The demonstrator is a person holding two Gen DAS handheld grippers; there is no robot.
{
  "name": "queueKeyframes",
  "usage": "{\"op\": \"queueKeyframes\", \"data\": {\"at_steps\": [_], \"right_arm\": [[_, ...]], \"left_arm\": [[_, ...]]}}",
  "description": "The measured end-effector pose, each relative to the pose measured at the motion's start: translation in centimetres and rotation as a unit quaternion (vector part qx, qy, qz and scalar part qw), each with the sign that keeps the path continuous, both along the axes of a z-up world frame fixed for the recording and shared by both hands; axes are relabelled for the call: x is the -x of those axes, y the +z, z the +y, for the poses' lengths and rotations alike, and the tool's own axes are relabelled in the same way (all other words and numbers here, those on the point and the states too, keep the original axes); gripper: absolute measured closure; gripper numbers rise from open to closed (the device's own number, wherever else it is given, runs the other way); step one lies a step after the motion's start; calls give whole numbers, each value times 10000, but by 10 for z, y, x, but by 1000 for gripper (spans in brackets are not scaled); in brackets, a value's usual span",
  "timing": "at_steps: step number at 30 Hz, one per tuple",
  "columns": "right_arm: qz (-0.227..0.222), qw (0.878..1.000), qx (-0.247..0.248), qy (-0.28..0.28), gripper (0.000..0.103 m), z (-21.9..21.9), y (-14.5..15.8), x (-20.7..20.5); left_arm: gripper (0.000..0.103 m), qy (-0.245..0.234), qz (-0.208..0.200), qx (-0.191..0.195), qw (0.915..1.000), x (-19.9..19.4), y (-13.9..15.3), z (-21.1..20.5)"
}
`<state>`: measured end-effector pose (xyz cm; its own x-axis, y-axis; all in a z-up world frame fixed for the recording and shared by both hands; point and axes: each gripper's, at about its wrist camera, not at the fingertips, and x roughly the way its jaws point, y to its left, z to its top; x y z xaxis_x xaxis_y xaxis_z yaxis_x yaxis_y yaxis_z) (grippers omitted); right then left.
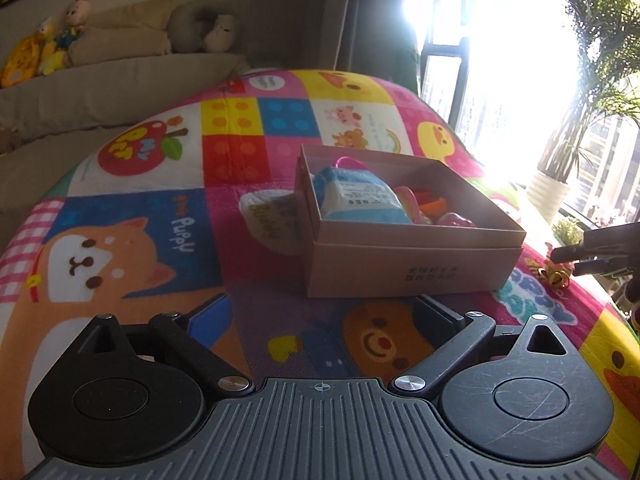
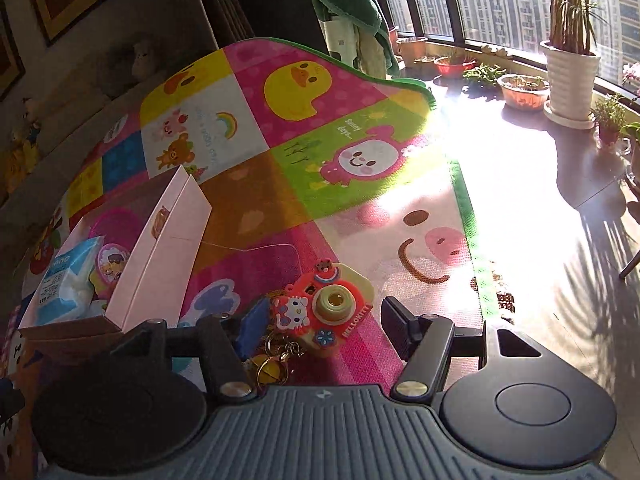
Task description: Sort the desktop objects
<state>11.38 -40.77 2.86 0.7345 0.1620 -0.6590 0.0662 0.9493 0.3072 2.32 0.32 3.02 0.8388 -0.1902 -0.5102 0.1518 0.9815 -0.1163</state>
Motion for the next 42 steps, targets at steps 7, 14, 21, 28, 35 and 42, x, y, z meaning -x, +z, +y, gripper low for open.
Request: {"op": "queueKeyframes", "data": {"at_steps": [7,14,21,28,35,42], "right_arm": [[99,9998,99,111,54,11,0,-11],[-153,9980,346,508,63,34,21,11],[-101,9886,801,1274,67,67,31,43],[-130,9845,1312,1160,39,80,16,66],[-72,9948,880,503,33,76,10,50],[-406,9844,1619,549,34,55,12,89]], "left_arm": [[3,15,-91,13,10000,6,-1,-4],[3,12,72,202,9998,17,-11,2],[2,6,58,348,9994,25,-9,6],[1,-48,167,378,9991,29,-14,4],[1,-35,187,390,9991,30,-16,4],[0,0,263,476,9985,28,-18,6]]}}
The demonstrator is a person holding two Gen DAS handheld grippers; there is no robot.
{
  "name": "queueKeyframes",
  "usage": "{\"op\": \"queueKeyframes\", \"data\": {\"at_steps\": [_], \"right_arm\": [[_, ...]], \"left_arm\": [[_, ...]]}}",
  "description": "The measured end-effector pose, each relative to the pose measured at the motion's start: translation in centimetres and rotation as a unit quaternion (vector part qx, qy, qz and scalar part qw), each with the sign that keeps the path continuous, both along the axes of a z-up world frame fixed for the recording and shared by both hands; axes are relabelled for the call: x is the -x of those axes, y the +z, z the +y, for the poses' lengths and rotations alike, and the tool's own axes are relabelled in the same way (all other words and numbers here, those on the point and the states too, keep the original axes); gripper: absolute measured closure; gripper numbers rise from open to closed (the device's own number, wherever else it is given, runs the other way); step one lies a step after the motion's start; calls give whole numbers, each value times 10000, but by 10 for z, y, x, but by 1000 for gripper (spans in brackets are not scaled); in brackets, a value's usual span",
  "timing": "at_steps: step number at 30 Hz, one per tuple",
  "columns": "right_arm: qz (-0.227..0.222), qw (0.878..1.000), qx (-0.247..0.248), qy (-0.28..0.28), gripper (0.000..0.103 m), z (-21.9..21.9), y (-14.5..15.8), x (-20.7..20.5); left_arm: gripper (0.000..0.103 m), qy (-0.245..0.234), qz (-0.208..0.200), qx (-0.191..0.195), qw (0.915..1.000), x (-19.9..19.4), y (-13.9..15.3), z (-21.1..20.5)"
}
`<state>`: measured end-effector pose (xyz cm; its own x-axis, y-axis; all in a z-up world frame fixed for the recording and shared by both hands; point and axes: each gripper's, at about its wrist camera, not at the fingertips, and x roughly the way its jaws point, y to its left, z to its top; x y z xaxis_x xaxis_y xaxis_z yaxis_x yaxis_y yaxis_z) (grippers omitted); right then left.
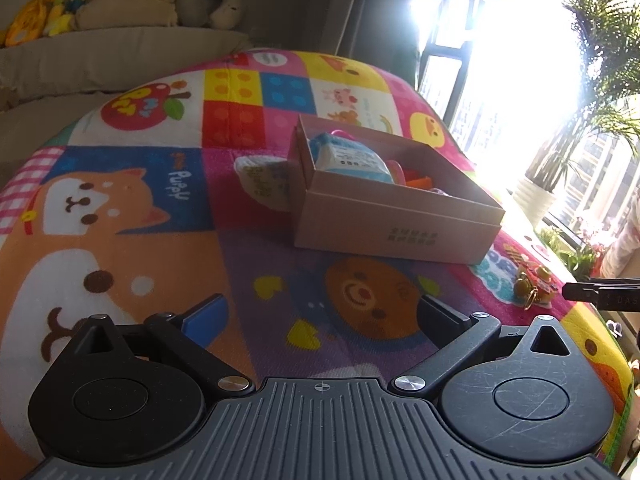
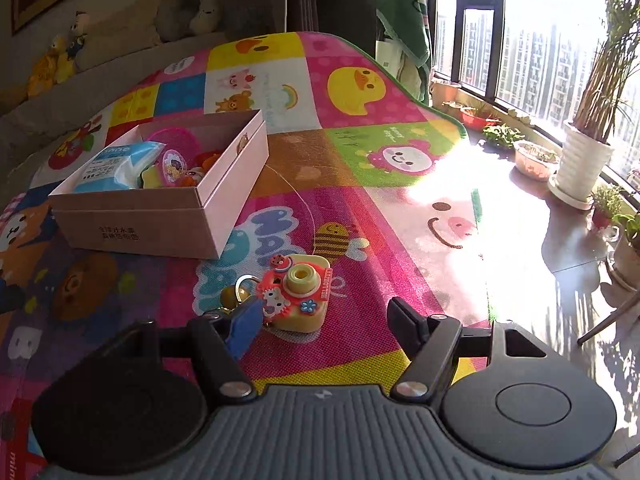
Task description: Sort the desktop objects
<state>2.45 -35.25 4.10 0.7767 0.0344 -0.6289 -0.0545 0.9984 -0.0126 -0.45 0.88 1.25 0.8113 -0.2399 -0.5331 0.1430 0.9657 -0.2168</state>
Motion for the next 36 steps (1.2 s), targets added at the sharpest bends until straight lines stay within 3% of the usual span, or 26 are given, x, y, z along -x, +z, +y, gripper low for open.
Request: {"op": "queueKeyframes", "data": {"at_steps": [1,3,5,9,15,20,24,25,28,30,32,36], "right_arm": [[-22,9999,103,-38,35,-5,0,1],[-38,9997,194,-170,50,-12,-1,-2],[-102,9991,287,-303,54,-18,-4,-15],[-62,9994,134,-320,55,-27,-8,-63],[522,9981,-254,202,55,-25,-18,-126],[624,9970,-283,369,55,-25,-14,-82],[780,9877,-582,1228,54,-8,-4,-12],[731,9853,-594,1424,52,-3,-1,0],[296,9806,-120,1934,33,21,9,29],[-19,9719,364,2324,29,36,10,34],[-50,9644,639,2567,29,45,7,24],[81,9634,750,2573,29,49,1,-11]], "left_arm": [[0,2,-7,-16,10000,0,0,-1],[0,-6,-15,-69,10000,1,0,-3],[0,-59,18,-117,9999,2,0,-6],[0,-521,206,-175,9983,7,-3,-22],[0,-955,250,-551,9936,15,-4,-45],[0,-1251,198,-788,9888,18,-3,-58],[0,-1204,286,-781,9892,11,-4,-63],[0,-1201,284,-813,9890,10,-4,-64],[0,-1176,252,-886,9888,13,-2,-63],[0,-1096,233,-910,9895,15,2,-59],[0,-993,222,-911,9906,17,5,-54],[0,-830,231,-853,9926,22,10,-44]]}}
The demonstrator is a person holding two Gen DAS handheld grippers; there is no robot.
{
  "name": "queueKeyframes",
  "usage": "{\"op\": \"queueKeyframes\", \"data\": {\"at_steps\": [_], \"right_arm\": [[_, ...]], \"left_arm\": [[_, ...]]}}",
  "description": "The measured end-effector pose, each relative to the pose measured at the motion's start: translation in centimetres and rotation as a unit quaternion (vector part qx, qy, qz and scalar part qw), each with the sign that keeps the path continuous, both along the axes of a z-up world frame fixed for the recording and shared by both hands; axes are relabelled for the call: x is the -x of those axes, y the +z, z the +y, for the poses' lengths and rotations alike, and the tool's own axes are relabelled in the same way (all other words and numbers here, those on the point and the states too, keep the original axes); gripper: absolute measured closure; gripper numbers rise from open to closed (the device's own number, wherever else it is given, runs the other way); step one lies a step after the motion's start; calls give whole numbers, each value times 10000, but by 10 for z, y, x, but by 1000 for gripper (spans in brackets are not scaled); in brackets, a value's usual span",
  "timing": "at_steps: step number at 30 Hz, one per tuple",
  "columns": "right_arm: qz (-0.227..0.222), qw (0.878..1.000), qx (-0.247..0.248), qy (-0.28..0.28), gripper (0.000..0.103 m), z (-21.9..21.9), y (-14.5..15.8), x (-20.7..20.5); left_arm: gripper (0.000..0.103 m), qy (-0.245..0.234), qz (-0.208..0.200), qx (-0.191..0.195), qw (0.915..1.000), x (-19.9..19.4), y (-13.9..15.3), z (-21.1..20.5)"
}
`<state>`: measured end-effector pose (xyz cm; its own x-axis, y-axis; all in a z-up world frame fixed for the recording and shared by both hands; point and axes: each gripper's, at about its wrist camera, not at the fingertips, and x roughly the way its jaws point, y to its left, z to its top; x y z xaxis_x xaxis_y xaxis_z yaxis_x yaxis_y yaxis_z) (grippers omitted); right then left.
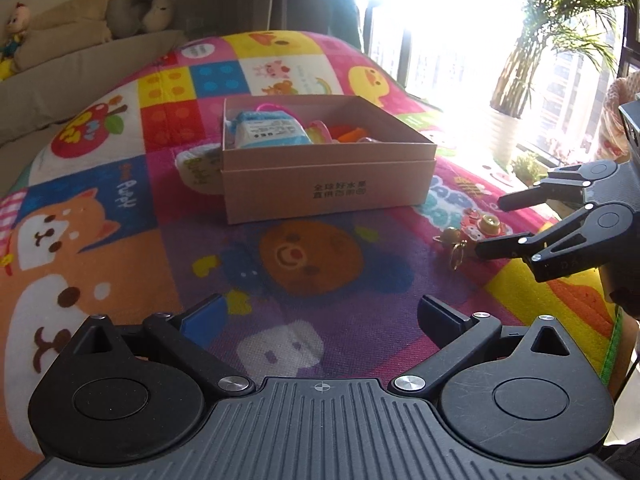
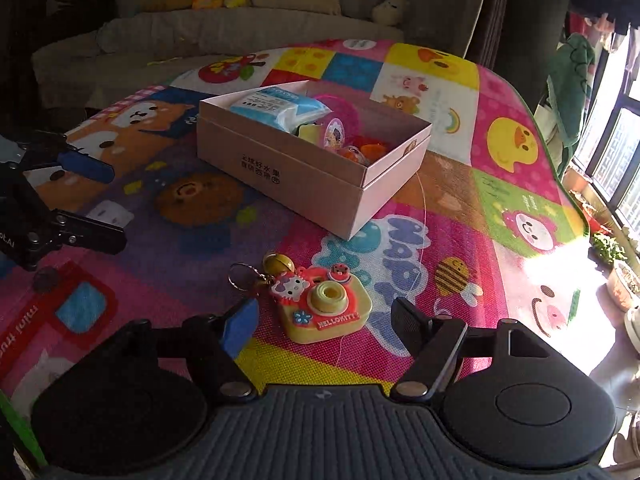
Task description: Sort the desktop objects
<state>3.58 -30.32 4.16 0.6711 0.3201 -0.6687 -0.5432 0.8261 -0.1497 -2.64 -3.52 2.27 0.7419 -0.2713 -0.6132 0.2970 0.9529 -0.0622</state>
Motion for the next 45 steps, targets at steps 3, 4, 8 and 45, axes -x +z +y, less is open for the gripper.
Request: {"op": "queueKeyframes", "data": {"at_steps": [3,4,8,45], "right_arm": [[392,9991,-176,4,37,0,-8,-17],[457,9986,-279,-3,40,0,-10,-18],[662,9967,-422,-188,47,0,-6,-8],[457,9844,-939,-1416,0,55,-15,-8]], "left_arm": [[0,58,15,52,10000,1,1,4],[0,66,29,67,10000,1,1,4],[0,4,46,137,9999,1,0,4],[0,1426,341,-342,9886,-45,-19,22]]}}
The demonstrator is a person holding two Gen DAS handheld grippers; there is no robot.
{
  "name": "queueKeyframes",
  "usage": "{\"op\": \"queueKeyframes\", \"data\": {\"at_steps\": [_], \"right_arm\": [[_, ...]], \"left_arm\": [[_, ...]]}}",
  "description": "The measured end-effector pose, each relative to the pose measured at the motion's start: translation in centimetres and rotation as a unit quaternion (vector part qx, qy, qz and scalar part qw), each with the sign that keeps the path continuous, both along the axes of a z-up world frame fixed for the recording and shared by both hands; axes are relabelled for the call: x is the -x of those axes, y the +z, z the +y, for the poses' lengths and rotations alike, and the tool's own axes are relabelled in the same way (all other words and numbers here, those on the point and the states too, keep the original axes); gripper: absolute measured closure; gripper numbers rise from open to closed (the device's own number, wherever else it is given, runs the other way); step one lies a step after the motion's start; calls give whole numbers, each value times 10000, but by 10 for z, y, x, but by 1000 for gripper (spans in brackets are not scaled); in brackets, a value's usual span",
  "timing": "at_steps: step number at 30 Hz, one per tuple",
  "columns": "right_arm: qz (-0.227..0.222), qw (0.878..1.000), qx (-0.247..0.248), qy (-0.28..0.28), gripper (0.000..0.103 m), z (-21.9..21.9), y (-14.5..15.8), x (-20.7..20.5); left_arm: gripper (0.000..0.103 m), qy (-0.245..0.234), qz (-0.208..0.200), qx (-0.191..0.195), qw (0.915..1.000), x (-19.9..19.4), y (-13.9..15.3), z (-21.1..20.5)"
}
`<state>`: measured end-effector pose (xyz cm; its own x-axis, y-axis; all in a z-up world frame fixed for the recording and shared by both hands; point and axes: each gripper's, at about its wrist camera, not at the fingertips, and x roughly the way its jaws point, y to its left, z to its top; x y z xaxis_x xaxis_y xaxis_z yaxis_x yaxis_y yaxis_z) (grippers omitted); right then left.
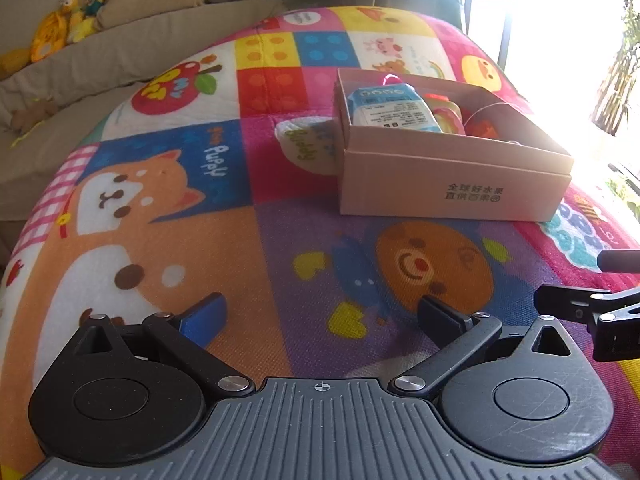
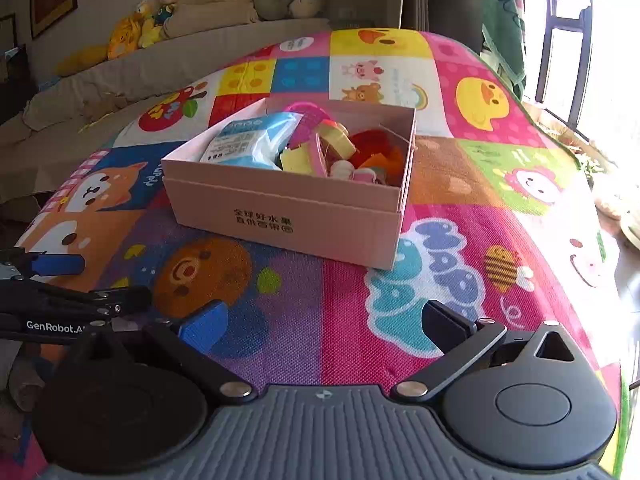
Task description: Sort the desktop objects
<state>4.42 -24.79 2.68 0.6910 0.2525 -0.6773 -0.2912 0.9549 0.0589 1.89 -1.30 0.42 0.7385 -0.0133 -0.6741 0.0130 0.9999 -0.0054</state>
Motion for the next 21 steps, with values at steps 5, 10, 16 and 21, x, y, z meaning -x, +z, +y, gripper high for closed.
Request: {"op": "queueKeyframes", "data": {"at_steps": [5,10,16,21], "right_arm": [[30,9994,334,-52,0,13,-12,-6],[-16,9997,250,-74,0,13,-14,-11],[-237,9994,201,-165,0,11,-17,-3],[-311,9992,180,-145,0,11,-18,0]], "left_arm": [[0,-6,-1,-34,10000,-1,-1,-1],[0,-19,-9,-5,10000,0,-1,0],[0,-17,-6,-8,10000,0,-1,0],[0,-17,-9,-6,10000,0,-1,-1]]}}
